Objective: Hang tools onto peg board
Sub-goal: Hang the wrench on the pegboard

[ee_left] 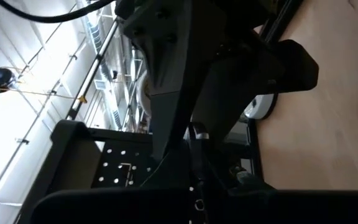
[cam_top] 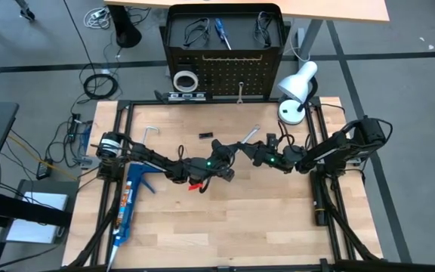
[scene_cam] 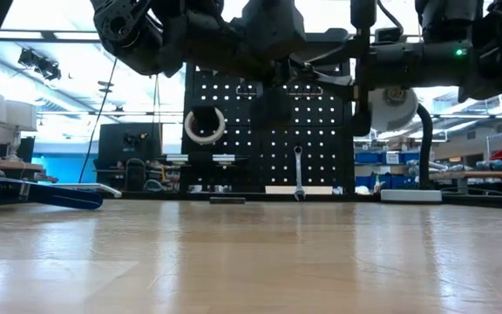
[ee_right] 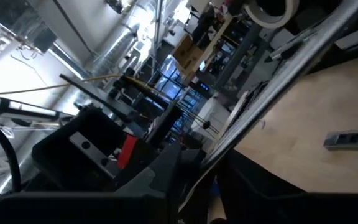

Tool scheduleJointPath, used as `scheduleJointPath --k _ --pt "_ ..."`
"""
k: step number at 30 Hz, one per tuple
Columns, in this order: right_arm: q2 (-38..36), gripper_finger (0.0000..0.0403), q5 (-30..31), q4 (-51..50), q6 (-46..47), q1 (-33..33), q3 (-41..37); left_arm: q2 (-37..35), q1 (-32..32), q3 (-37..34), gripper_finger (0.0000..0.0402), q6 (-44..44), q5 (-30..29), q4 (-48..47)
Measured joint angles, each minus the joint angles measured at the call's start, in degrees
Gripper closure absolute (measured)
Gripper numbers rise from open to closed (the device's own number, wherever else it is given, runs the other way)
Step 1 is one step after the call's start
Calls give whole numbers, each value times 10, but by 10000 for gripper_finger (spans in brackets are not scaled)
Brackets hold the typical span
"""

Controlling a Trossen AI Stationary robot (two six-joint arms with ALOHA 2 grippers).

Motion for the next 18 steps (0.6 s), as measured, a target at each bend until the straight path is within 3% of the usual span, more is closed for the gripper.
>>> scheduleJointPath --k 18 --pt "0 320 11 14 -20 -2 0 -1 -1 1 387 -5 -4 2"
